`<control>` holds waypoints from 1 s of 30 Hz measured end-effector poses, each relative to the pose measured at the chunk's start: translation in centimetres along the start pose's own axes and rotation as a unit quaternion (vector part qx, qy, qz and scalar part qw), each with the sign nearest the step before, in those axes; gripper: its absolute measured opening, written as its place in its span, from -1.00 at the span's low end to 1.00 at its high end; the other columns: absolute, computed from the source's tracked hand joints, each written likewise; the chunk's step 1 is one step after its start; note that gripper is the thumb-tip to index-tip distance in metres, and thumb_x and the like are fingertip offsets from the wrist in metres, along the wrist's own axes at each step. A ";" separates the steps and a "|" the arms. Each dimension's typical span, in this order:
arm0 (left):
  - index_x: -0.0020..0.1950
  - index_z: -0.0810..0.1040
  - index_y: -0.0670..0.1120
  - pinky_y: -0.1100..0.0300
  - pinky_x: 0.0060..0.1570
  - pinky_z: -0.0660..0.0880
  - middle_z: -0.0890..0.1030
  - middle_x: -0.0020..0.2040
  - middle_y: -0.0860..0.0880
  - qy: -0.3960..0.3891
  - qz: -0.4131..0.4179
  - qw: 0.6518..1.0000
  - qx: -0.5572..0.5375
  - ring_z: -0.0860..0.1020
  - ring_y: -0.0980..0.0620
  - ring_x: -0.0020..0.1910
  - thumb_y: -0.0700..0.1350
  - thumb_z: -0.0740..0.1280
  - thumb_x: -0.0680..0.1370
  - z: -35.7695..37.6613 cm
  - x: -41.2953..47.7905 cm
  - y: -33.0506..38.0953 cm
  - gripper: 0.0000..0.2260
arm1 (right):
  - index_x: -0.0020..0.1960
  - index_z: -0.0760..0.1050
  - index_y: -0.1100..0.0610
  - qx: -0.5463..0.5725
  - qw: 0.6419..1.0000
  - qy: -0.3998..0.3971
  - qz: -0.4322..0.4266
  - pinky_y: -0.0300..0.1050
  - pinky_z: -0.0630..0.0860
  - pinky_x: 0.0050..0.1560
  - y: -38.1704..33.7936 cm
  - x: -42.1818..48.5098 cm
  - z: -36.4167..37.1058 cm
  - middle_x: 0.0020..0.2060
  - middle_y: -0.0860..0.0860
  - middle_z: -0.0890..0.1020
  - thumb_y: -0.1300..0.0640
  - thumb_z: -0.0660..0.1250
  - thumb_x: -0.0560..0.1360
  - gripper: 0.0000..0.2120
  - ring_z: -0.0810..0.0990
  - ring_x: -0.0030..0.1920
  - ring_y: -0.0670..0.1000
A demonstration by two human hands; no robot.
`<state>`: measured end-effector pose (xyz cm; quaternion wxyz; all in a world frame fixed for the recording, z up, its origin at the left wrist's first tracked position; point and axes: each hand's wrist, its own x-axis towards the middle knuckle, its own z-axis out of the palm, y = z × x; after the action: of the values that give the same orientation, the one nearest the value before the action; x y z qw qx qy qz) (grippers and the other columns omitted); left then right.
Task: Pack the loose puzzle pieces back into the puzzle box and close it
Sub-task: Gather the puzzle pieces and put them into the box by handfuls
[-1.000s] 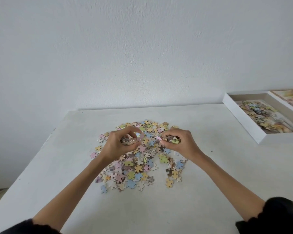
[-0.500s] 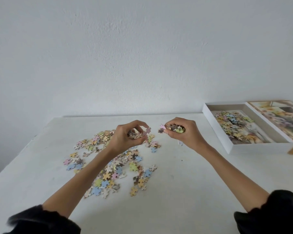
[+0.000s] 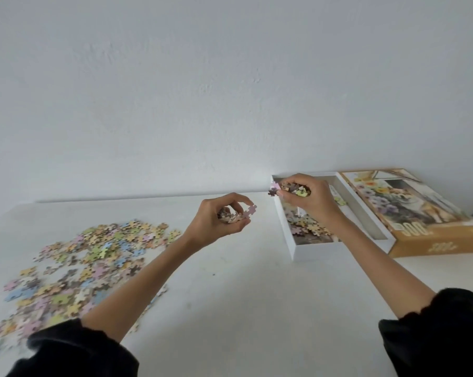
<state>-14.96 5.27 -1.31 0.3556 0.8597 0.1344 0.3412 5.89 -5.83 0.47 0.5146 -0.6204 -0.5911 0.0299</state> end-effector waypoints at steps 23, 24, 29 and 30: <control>0.14 0.53 -0.02 0.12 0.06 0.30 0.50 0.11 -0.05 -0.287 0.033 0.918 0.273 0.43 0.00 0.08 0.18 0.35 0.44 17.5 10.5 -0.6 -0.61 | 0.08 0.58 0.01 -0.096 0.979 -0.116 0.139 -0.09 0.51 0.05 15.0 2.4 -6.2 0.00 -0.10 0.64 -0.06 0.33 0.46 -0.75 0.59 -0.02 -0.07; 0.14 0.53 0.00 0.11 0.08 0.23 0.48 0.12 -0.04 -0.285 0.036 0.914 0.285 0.40 0.00 0.10 0.21 0.33 0.43 17.6 10.3 -0.7 -0.60 | 0.08 0.57 -0.03 -0.094 0.979 -0.119 0.139 -0.04 0.53 0.02 15.2 2.4 -6.2 -0.02 -0.10 0.64 -0.06 0.32 0.46 -0.77 0.61 -0.05 -0.04; 0.12 0.55 0.03 0.06 0.18 0.23 0.50 0.10 0.00 -0.247 0.076 0.933 0.249 0.39 0.02 0.14 0.14 0.32 0.47 17.4 10.2 -0.6 -0.70 | 0.04 0.59 0.02 -0.085 0.981 -0.125 0.123 -0.03 0.50 0.08 15.0 2.6 -6.0 -0.04 -0.04 0.66 0.05 0.32 0.48 -0.84 0.58 -0.02 -0.08; 0.11 0.56 0.03 0.04 0.18 0.26 0.50 0.09 -0.01 -0.246 0.079 0.936 0.239 0.40 0.02 0.14 0.13 0.32 0.48 17.3 10.3 -0.4 -0.72 | 0.04 0.60 0.04 -0.087 0.981 -0.125 0.120 -0.04 0.49 0.10 15.1 2.7 -6.0 -0.02 -0.03 0.66 0.05 0.32 0.49 -0.83 0.57 0.00 -0.08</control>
<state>4.34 1.46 -5.44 0.1339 0.9841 0.0523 0.1039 21.15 -3.94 -5.33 0.3737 -0.7202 -0.5726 0.1174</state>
